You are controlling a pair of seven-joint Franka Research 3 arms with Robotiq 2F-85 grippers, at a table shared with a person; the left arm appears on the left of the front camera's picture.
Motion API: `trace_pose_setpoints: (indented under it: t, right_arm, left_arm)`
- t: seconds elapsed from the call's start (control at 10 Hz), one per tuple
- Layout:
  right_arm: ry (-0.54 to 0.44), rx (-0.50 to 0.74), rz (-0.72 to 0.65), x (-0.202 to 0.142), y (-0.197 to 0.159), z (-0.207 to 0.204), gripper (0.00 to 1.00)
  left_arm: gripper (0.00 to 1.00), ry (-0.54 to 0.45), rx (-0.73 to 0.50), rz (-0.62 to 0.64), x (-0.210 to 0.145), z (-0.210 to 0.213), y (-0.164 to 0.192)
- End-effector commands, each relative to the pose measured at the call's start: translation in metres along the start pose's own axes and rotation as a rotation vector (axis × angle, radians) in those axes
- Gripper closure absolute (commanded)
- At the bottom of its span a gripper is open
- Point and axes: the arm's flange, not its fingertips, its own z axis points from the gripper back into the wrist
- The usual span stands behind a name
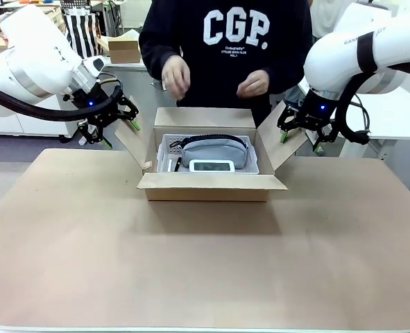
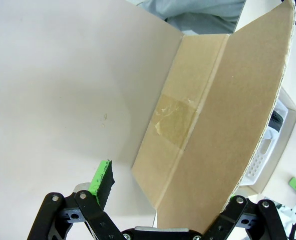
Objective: Pack the gift set into the box.
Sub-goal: Lift both hands away from the flaps of the Package Box.
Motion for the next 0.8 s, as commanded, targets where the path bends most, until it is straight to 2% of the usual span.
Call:
trace_pose_setpoints:
  t: [0.0, 0.7]
  right_arm:
    - [-0.011, -0.027, 0.002, 0.0009, 0.0025, 0.0036, 0.0]
    - [-0.011, -0.027, 0.002, 0.0009, 0.0025, 0.0036, 0.0]
  left_arm:
    - [0.0, -0.002, 0.015, 0.009, -0.0003, 0.0005, -0.0011]
    - [0.0, -0.002, 0.015, 0.009, -0.0003, 0.0005, -0.0011]
